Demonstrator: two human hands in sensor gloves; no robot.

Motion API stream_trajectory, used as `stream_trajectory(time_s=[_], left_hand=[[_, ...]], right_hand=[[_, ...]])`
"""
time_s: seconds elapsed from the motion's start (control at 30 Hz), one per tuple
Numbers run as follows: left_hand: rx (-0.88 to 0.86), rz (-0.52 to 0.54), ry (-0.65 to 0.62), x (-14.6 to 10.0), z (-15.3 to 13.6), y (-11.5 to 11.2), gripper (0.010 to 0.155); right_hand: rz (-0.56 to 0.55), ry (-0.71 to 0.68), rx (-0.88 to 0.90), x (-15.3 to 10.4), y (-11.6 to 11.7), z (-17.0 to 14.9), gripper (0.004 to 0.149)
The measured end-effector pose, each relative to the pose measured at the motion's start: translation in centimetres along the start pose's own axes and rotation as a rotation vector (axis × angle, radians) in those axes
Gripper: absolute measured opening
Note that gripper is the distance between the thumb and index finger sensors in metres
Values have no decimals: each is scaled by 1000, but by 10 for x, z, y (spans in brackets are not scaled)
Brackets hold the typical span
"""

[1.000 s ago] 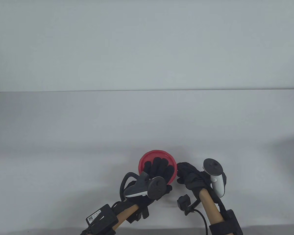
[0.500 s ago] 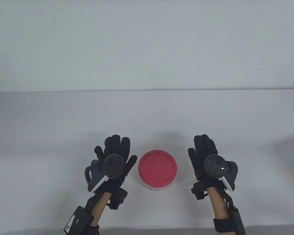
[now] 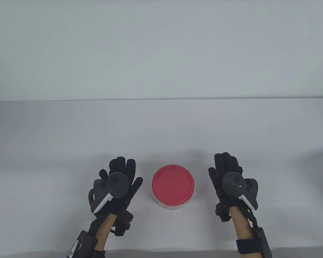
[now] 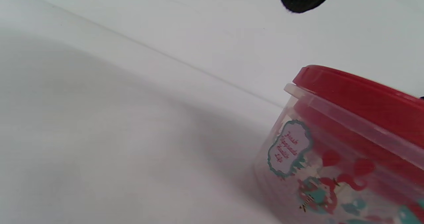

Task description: Nest food storage containers

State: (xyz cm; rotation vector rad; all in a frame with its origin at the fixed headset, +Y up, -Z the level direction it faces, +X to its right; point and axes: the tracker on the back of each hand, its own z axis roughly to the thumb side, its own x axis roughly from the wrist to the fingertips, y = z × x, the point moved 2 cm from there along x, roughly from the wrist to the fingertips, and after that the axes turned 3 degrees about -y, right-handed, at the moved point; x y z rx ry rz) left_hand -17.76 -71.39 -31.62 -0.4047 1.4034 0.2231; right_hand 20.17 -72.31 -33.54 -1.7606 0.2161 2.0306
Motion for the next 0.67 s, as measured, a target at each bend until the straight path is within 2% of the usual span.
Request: stream_trajectory(time_s=[0.67], left_hand=[[20, -34, 16, 0, -1, -6, 71]], right_hand=[[5, 1, 7, -3, 0, -1, 60]])
